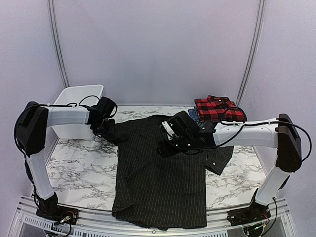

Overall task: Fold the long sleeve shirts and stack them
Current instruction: Pick up the sleeve from the center of the board, then pass from the left arm to the right, then pick up the shirt from the center of the board.

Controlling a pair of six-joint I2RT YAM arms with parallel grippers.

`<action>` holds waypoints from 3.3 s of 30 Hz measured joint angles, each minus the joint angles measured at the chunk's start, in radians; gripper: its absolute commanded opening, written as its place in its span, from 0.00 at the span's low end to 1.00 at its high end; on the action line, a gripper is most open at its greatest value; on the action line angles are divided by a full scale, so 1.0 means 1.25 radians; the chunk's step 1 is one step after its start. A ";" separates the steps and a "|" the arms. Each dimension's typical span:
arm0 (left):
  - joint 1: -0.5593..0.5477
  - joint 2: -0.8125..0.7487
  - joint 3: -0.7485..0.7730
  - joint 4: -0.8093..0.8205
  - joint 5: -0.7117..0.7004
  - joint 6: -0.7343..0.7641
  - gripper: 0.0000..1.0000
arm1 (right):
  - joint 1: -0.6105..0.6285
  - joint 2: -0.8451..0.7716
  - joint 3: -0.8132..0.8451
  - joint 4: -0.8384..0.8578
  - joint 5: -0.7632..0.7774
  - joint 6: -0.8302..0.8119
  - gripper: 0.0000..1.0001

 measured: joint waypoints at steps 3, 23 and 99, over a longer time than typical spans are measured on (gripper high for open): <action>-0.006 -0.035 0.017 -0.001 0.006 0.013 0.00 | -0.002 0.000 0.003 0.000 0.000 -0.006 0.61; -0.163 -0.092 0.184 0.005 0.303 0.169 0.00 | -0.037 -0.169 -0.149 0.398 -0.010 -0.178 0.90; -0.401 -0.389 -0.236 0.022 0.371 -0.015 0.47 | -0.231 0.081 0.144 0.334 -0.357 -0.021 0.00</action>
